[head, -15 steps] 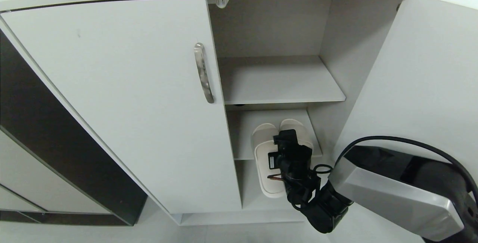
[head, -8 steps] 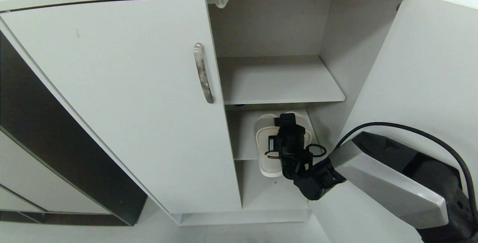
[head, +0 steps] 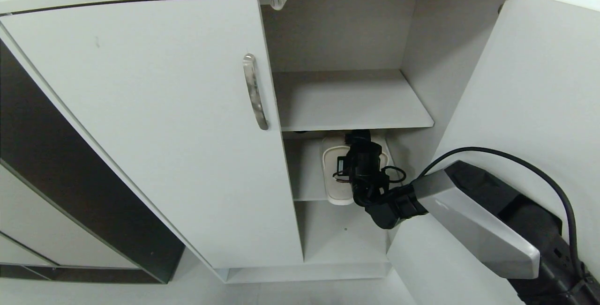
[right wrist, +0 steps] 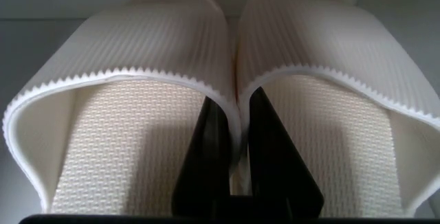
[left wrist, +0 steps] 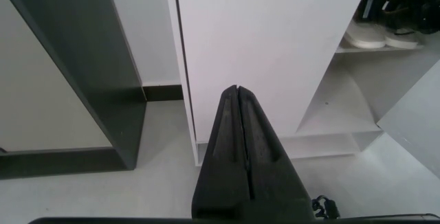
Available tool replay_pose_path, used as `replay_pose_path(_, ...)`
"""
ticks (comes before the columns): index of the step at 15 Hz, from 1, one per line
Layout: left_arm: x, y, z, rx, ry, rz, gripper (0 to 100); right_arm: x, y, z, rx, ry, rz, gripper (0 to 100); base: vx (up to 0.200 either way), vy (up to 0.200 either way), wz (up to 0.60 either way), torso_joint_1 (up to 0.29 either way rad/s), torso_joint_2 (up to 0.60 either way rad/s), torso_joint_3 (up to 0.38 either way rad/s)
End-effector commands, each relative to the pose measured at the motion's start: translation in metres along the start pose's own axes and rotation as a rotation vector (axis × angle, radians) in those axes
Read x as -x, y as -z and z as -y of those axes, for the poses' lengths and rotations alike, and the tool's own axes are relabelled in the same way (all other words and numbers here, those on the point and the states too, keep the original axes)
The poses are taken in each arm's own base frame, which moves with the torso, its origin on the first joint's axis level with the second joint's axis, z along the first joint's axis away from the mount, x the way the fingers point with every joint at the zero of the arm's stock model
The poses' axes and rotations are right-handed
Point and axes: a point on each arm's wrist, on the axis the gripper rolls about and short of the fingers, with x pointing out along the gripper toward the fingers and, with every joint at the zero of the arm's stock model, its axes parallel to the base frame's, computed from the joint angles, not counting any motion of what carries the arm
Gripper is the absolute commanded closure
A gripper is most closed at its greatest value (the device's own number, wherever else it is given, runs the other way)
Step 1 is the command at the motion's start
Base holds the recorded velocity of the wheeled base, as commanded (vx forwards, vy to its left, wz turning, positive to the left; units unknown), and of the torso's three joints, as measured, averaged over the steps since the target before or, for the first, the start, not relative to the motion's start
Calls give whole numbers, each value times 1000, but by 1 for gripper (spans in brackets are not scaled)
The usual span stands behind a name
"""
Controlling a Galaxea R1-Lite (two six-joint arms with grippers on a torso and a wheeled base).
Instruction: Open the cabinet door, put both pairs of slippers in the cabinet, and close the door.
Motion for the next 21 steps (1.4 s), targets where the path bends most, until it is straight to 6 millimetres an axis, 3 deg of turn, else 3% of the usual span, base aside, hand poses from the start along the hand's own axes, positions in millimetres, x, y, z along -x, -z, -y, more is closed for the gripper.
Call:
replay_pose_path(1, 0, 0, 0, 0, 1, 0, 100, -3, 4, 0, 3, -1, -2, 100, 0, 0, 0, 0, 0, 0)
replay_pose_path(9, 0, 0, 0, 0, -1, -1, 100, -5, 10, -1, 14, 0, -19, 100, 0, 0, 0, 0, 0, 0)
replay_pose_path(10, 0, 0, 0, 1, 1, -1, 100, -5, 12, -1, 16, -1, -21, 0, 0, 0, 0, 0, 0, 0)
replay_pose_path(13, 0, 0, 0, 1, 1, -1, 100, -2, 15, -2, 24, 2, -31, 0, 0, 0, 0, 0, 0, 0)
replay_pose_path(16, 0, 0, 0, 1, 1, -1, 100, 17, 7, 3, 25, -7, -32, 0, 0, 0, 0, 0, 0, 0)
replay_pose_path(21, 0, 0, 0, 0, 2, -1, 100, 73, -13, 1, 41, -73, -12, 0, 0, 0, 0, 0, 0, 0)
